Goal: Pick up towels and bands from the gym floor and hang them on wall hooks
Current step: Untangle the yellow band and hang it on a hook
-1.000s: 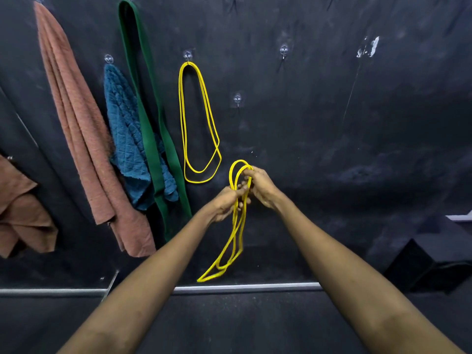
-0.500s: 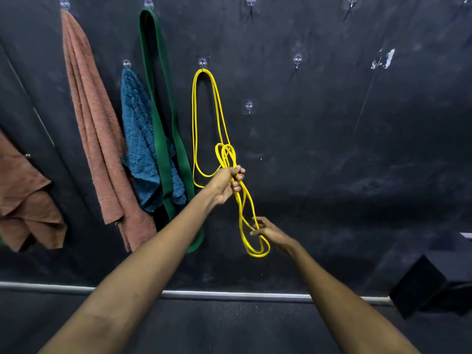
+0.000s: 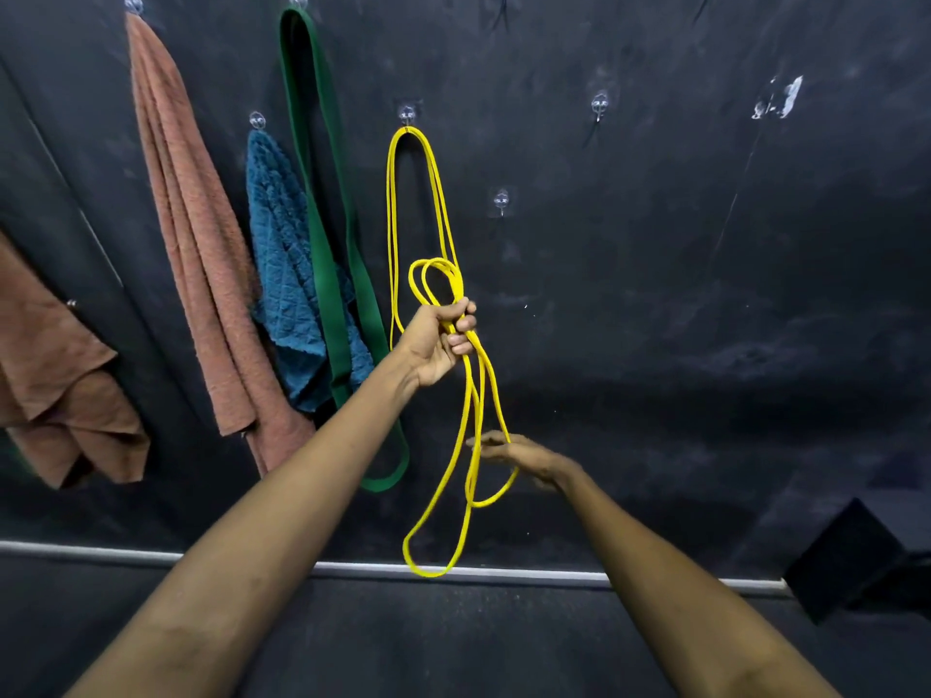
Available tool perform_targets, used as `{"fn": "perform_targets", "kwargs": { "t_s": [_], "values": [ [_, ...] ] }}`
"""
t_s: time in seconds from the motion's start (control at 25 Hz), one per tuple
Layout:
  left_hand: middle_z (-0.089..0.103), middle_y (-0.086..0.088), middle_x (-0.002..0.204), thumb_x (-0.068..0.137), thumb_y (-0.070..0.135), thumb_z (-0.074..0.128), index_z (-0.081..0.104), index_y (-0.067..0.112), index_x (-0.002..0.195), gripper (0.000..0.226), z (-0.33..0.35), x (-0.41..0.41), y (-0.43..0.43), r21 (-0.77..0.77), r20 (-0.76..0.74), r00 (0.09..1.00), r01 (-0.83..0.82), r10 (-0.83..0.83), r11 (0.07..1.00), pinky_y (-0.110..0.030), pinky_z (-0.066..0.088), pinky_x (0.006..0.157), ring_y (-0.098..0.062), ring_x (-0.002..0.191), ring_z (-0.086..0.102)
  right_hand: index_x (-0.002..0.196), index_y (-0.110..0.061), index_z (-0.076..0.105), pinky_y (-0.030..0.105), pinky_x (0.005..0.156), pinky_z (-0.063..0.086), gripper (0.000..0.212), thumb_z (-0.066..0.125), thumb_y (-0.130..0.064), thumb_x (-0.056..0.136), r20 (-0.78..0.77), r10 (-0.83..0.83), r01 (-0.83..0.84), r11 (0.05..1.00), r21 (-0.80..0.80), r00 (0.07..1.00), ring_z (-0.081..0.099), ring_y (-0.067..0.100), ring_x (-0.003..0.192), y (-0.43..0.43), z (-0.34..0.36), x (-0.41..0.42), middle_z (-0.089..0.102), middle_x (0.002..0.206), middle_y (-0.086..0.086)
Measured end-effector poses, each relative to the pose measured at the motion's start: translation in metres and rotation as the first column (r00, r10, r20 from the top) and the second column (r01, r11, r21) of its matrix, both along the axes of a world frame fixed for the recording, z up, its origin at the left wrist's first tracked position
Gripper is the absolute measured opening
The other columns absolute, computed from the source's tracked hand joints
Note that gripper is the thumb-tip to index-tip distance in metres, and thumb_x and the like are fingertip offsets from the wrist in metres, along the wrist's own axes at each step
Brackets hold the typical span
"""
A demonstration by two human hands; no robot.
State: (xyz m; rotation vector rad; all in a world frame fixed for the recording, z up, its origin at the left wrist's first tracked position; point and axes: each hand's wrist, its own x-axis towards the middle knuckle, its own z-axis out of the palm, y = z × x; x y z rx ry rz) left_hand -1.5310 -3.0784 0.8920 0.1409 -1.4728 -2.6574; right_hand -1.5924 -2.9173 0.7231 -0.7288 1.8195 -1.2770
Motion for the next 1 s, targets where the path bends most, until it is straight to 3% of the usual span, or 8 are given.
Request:
{"fn": "perform_targets", "kwargs": {
  "t_s": [0.08,0.16,0.24,0.44,0.64,0.84,0.92,1.0],
  "values": [
    [0.038,0.004,0.056,0.099,0.013,0.04,0.05,0.01,0.084,0.019,0.001,0.003,-0.006,0.037,-0.029,1.0,0.007,-0.005,0.999,-0.018,0.025,0.037,-0.006,0.038,0.03,0.105,-0.013,0.068,0.015,0.079,0.053,0.014,0.058,-0.018,0.097,0.167,0.067,-0.06,0.997,-0.044,0.984,0.062,0.015,0.113,-0.004,0.008,0.009,0.067,0.124,0.01],
    [0.039,0.005,0.055,0.099,0.013,0.039,0.05,0.011,0.084,0.019,0.001,0.006,-0.011,0.04,-0.051,0.999,-0.011,0.013,0.999,-0.018,0.025,0.037,-0.006,0.039,0.03,0.096,-0.008,0.065,0.031,0.089,0.055,0.016,0.055,-0.02,0.097,0.326,0.071,-0.045,0.995,-0.086,0.943,0.068,0.025,0.104,-0.01,0.009,0.012,0.071,0.113,0.018],
    [0.039,0.005,0.056,0.099,0.014,0.039,0.05,0.011,0.084,0.019,0.001,0.009,-0.018,0.026,-0.061,0.997,-0.039,0.041,0.999,-0.018,0.024,0.039,-0.005,0.039,0.03,0.083,-0.01,0.063,0.037,0.085,0.051,0.024,0.048,-0.021,0.098,0.467,0.063,-0.028,0.996,-0.083,0.882,0.072,0.027,0.092,-0.013,0.012,0.01,0.073,0.099,0.016],
    [0.041,0.005,0.054,0.1,0.013,0.038,0.049,0.012,0.082,0.021,-0.003,0.014,-0.038,0.013,-0.034,0.98,-0.197,0.197,0.98,-0.017,0.025,0.037,-0.005,0.036,0.03,0.082,-0.005,0.069,0.035,0.081,0.05,0.041,0.048,-0.035,0.101,0.515,0.062,0.027,0.986,-0.164,0.855,0.069,0.026,0.085,-0.001,0.017,0.002,0.069,0.098,0.014],
    [0.042,0.005,0.052,0.1,0.012,0.038,0.049,0.012,0.08,0.023,-0.013,0.012,-0.046,0.027,-0.007,0.948,-0.318,0.318,0.948,-0.017,0.022,0.038,-0.005,0.035,0.028,0.1,-0.011,0.075,0.025,0.06,0.055,0.027,0.073,-0.034,0.086,0.272,-0.057,0.102,0.982,-0.157,0.961,0.056,0.012,0.059,0.004,0.017,0.004,0.061,0.084,0.001],
    [0.045,0.005,0.052,0.101,0.014,0.039,0.051,0.011,0.08,0.024,-0.018,0.009,-0.04,-0.103,0.02,0.949,-0.311,0.314,0.945,-0.018,0.023,0.037,-0.006,0.035,0.028,0.107,-0.004,0.064,0.029,0.069,0.059,0.02,0.064,-0.021,0.095,0.206,-0.205,0.252,0.938,-0.238,0.957,0.071,0.017,0.071,0.006,0.014,0.001,0.07,0.086,0.007],
    [0.046,0.005,0.051,0.102,0.013,0.04,0.052,0.01,0.079,0.026,-0.024,0.005,-0.036,-0.201,0.015,0.941,-0.329,0.339,0.923,-0.018,0.024,0.036,-0.006,0.035,0.028,0.096,-0.013,0.064,0.026,0.067,0.054,0.015,0.059,-0.027,0.098,-0.088,-0.274,0.257,0.952,-0.167,0.958,0.068,0.009,0.068,0.009,0.013,0.0,0.071,0.079,-0.001],
    [0.048,0.005,0.05,0.102,0.014,0.042,0.054,0.01,0.078,0.027,-0.033,-0.001,-0.032,-0.32,-0.003,0.919,-0.373,0.393,0.871,-0.019,0.025,0.037,-0.006,0.036,0.03,0.09,-0.025,0.073,0.019,0.061,0.045,0.019,0.061,-0.038,0.096,-0.449,-0.279,0.288,0.956,-0.05,0.849,0.054,-0.002,0.056,0.012,0.01,-0.003,0.063,0.063,-0.014]
  ]
}}
